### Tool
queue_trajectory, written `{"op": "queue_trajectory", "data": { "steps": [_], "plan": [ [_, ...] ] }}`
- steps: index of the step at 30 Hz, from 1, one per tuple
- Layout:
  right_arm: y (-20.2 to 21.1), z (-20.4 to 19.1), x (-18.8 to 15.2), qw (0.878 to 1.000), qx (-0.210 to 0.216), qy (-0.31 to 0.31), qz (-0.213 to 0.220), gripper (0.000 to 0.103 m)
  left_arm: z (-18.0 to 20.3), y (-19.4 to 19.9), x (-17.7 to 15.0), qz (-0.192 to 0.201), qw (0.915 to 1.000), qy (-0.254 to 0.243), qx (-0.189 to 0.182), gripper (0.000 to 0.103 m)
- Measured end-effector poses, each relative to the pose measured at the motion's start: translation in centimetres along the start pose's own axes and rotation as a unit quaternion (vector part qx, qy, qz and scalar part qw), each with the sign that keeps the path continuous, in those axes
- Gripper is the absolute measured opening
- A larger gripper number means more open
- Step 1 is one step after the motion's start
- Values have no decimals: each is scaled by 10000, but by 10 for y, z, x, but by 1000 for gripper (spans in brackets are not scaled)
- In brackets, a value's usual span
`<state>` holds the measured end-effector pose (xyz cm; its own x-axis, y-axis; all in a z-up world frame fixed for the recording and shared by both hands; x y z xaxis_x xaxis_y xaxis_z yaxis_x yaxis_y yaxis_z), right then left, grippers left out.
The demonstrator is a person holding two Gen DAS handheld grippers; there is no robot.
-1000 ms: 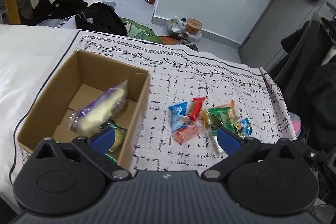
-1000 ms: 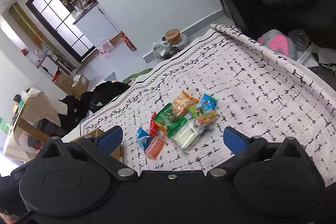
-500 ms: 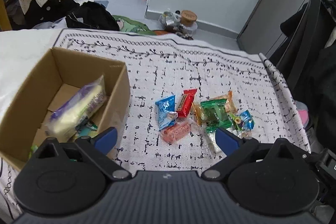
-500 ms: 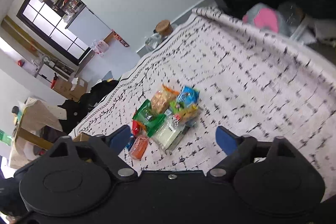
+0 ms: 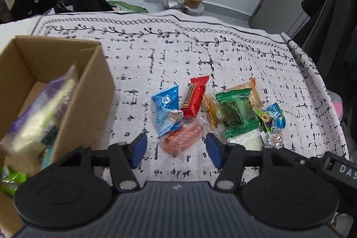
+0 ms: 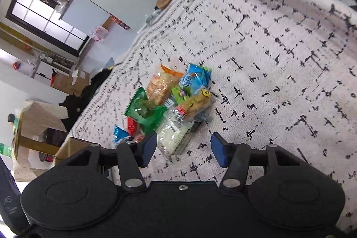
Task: Organize snacks
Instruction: 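Return both tools from the box to the remaining snacks, then grasp the pink sausage packet with the left tool while the right tool grasps the clear packet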
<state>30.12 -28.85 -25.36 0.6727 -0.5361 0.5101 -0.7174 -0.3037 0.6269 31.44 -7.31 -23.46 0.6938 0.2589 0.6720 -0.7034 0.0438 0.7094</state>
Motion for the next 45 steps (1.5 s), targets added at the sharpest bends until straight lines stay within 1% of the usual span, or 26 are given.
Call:
{"op": "queue_trajectory", "data": {
  "steps": [3, 7, 11, 13, 16, 25, 26, 28, 29, 30, 32, 34, 35, 38, 39, 40, 44, 45],
  "plan": [
    [-11, 1, -3, 9999, -38, -40, -110, 54, 4, -11, -2, -97, 9999, -28, -108, 49],
    [-23, -1, -7, 9997, -32, -23, -234, 54, 9, -23, -3, -156, 9997, -133, -151, 49],
    [-32, -2, -8, 9996, -49, -22, -288, 54, 12, -33, -5, -298, 9992, -105, -238, 49],
    [-35, -4, -6, 9997, -31, -17, -252, 55, 14, -36, -8, -387, 9988, -55, -291, 50],
    [-40, -10, -5, 9998, -39, 86, -201, 55, 12, -39, -15, -580, 9976, 162, -353, 50],
    [-45, -16, -8, 9991, -153, 361, -162, 55, 9, -46, -11, -388, 9983, 314, -314, 49],
    [-46, -17, -8, 9990, -169, 373, -165, 55, 8, -47, -11, -394, 9982, 338, -306, 47],
    [-47, -18, -9, 9986, -192, 455, -170, 58, 8, -47, -11, -411, 9983, 296, -280, 32],
    [-48, -22, -10, 9983, -203, 528, -170, 59, 8, -46, -11, -460, 9980, 308, -295, 22],
    [-48, -23, -11, 9978, -213, 600, -163, 62, 8, -46, -13, -516, 9975, 344, -336, 19],
    [-49, -27, -13, 9972, -257, 691, -135, 65, 10, -42, -16, -570, 9970, 329, -398, 19],
    [-49, -30, -15, 9957, -310, 867, -113, 65, 11, -38, -19, -618, 9964, 361, -460, 18],
    [-48, -31, -16, 9947, -334, 971, -104, 63, 10, -36, -21, -628, 9962, 399, -446, 18],
    [-46, -32, -18, 9924, -372, 1172, -87, 52, 5, -29, -25, -639, 9962, 477, -339, 18],
    [-43, -31, -19, 9924, -393, 1163, -112, 47, 4, -27, -26, -640, 9963, 484, -319, 18],
    [-39, -28, -20, 9930, -396, 1103, -145, 43, 3, -25, -27, -636, 9963, 483, -303, 18],
    [-24, -19, -22, 9953, -426, 846, -214, 36, 0, -16, -27, -597, 9964, 512, -307, 17],
    [-20, -17, -22, 9957, -421, 796, -211, 33, 0, -13, -27, -581, 9965, 517, -315, 17]
  ]
}}
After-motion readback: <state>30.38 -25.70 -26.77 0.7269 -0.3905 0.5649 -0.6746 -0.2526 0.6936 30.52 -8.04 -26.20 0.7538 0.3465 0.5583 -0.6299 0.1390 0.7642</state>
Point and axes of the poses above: each gripper's, at about its wrist camera, not at the fingertips, and y roughly against the way its jaws point, z to its right, x to its top, the point moved 6 cm from there along -y, roughly the way its jaws point, and after that the axes turned 14 degrees about z, right-handed, at the moved point
